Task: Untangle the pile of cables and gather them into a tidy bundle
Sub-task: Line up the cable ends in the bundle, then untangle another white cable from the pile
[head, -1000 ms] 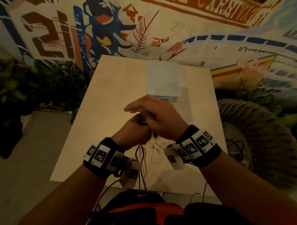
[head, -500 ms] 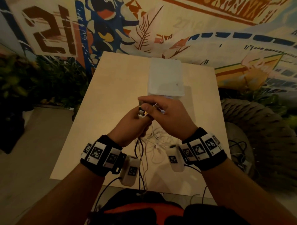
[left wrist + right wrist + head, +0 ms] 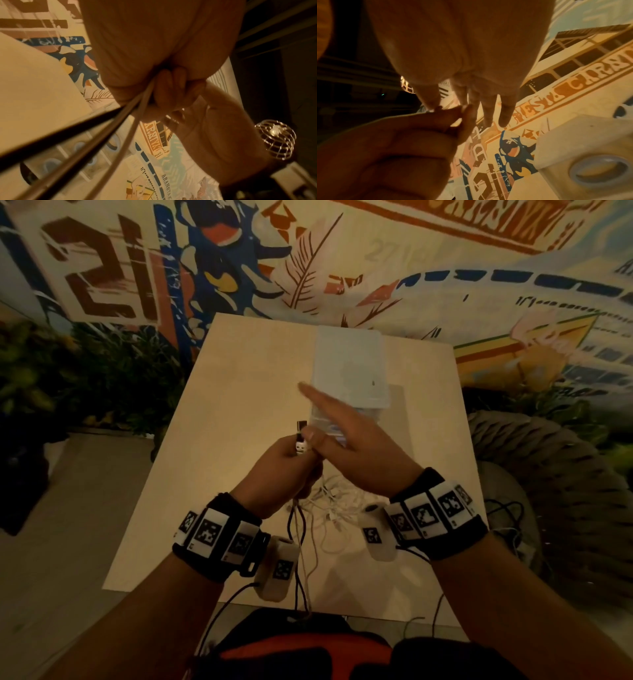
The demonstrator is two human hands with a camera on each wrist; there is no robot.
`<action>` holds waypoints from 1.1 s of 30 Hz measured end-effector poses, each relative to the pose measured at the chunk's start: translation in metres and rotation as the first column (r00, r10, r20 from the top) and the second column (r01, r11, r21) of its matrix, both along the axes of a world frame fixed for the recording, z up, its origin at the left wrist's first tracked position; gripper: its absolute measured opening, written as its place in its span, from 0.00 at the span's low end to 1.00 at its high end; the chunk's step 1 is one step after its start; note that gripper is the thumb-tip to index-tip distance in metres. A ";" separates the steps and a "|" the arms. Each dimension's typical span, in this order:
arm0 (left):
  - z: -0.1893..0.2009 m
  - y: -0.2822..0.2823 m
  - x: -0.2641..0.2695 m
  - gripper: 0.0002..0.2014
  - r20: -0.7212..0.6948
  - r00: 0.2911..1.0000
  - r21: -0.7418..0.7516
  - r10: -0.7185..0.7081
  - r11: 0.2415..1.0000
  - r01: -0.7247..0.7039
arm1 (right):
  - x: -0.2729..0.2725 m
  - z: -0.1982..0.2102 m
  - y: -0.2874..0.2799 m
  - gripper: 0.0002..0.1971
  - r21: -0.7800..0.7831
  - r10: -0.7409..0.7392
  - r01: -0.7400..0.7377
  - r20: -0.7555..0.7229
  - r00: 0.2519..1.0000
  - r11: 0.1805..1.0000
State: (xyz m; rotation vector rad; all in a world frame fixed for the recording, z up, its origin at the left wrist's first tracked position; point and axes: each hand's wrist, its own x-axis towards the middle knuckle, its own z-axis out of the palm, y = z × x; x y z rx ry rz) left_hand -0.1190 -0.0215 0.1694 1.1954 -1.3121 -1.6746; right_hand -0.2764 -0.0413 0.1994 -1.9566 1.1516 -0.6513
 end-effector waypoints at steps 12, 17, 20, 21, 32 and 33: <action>0.000 -0.011 -0.003 0.19 -0.057 0.960 -0.089 0.276 0.956 -0.280 | 0.010 -0.054 0.024 0.10 0.420 -0.055 -0.003 0.127 0.990 0.908; -0.003 -0.013 0.007 0.20 -0.240 0.929 0.029 0.283 0.958 -0.285 | 0.000 -0.066 0.024 0.17 0.468 0.086 -0.119 0.091 0.992 0.875; -0.009 -0.014 0.028 0.19 -0.216 0.907 0.172 0.362 0.928 -0.329 | -0.023 -0.100 0.014 0.10 0.471 -0.141 0.097 0.060 0.988 0.877; -0.012 -0.014 0.036 0.19 -0.191 0.903 0.205 0.386 0.915 -0.348 | -0.031 -0.113 0.010 0.09 0.439 -0.266 0.230 0.021 0.964 0.868; -0.057 0.004 0.064 0.19 -0.041 0.928 0.317 0.370 0.886 -0.339 | 0.017 -0.183 -0.015 0.10 0.149 -0.021 0.108 -0.491 0.871 0.983; -0.060 0.005 0.065 0.19 -0.033 0.933 0.316 0.357 0.890 -0.329 | 0.024 -0.191 -0.016 0.11 0.164 0.029 0.068 -0.529 0.848 0.984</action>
